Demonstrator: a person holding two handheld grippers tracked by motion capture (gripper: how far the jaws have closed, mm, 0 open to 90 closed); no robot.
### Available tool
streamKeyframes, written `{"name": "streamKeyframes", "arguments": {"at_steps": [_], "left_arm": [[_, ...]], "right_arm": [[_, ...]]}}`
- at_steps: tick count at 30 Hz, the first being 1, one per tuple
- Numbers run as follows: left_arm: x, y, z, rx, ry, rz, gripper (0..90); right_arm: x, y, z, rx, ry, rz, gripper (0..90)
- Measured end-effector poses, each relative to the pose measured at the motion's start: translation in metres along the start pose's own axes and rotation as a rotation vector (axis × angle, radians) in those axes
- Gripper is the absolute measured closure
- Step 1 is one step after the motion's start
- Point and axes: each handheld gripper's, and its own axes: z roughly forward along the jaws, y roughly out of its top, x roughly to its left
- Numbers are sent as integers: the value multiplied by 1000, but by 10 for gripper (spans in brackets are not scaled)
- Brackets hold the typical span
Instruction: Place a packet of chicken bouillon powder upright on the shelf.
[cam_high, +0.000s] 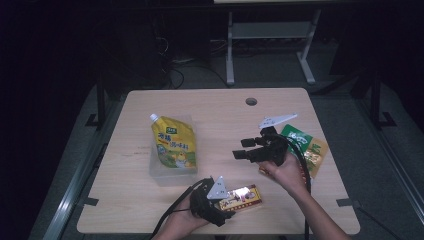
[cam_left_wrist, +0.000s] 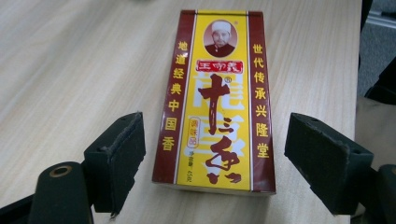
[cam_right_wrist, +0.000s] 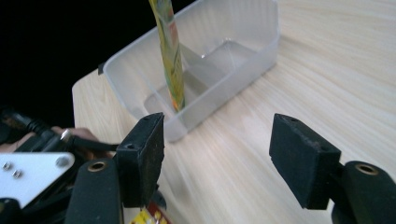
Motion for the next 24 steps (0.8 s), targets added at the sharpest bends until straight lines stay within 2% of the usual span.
{"name": "streamKeyframes", "arguments": {"at_steps": [2, 7, 11, 15, 20, 24], "left_arm": [[-1, 0, 2, 8, -1, -6, 204], [1, 0, 4, 38, 11, 30, 254], [0, -1, 8, 62, 8, 19, 285], [1, -1, 8, 68, 1, 22, 296], [1, -2, 8, 52, -4, -3, 316], [-1, -2, 7, 47, 19, -1, 321]], "right_arm": [[0, -5, -4, 2, -6, -1, 333], [-1, -20, -12, 8, -19, 11, 327], [-1, -28, -19, 9, -25, 20, 317], [1, -35, -23, 17, -36, 12, 312], [-1, -43, -24, 25, -38, 27, 303], [-1, -48, -22, 40, -44, 40, 291]]}}
